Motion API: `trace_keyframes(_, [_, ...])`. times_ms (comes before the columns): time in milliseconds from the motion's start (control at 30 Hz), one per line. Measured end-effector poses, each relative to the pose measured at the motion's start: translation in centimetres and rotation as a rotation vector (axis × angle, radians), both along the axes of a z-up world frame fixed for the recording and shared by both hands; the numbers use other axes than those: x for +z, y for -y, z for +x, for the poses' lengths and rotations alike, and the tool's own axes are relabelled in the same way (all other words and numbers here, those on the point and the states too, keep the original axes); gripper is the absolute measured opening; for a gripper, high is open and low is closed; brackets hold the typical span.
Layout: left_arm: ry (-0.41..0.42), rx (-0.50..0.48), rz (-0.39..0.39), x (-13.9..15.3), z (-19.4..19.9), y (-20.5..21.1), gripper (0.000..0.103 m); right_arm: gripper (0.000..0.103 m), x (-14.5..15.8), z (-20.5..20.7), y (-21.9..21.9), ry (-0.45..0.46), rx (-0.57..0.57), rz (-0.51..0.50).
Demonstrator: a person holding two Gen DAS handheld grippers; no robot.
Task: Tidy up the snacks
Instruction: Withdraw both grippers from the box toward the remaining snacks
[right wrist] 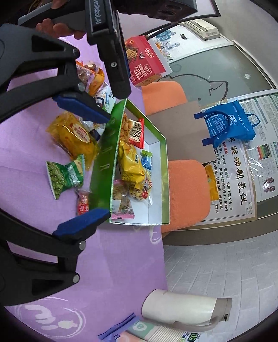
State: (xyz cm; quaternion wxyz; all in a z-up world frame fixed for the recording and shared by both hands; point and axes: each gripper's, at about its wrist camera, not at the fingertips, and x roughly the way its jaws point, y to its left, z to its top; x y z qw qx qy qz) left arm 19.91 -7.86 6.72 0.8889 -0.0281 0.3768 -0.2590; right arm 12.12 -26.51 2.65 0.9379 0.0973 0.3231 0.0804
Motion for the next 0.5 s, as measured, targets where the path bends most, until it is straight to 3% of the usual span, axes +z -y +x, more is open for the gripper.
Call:
trace_keyframes(300, [0.019, 0.048, 0.022, -0.3, -5.9, -5.7, 0.091, 0.086, -3.2, -3.9, -2.5, -0.102, 0.034, -0.011])
trace_keyframes(500, [-0.023, 0.142, 0.040, -2.9, -7.0, -10.9, 0.091, 0.087, -5.6, -4.7, -4.9, -0.169, 0.084, 0.002])
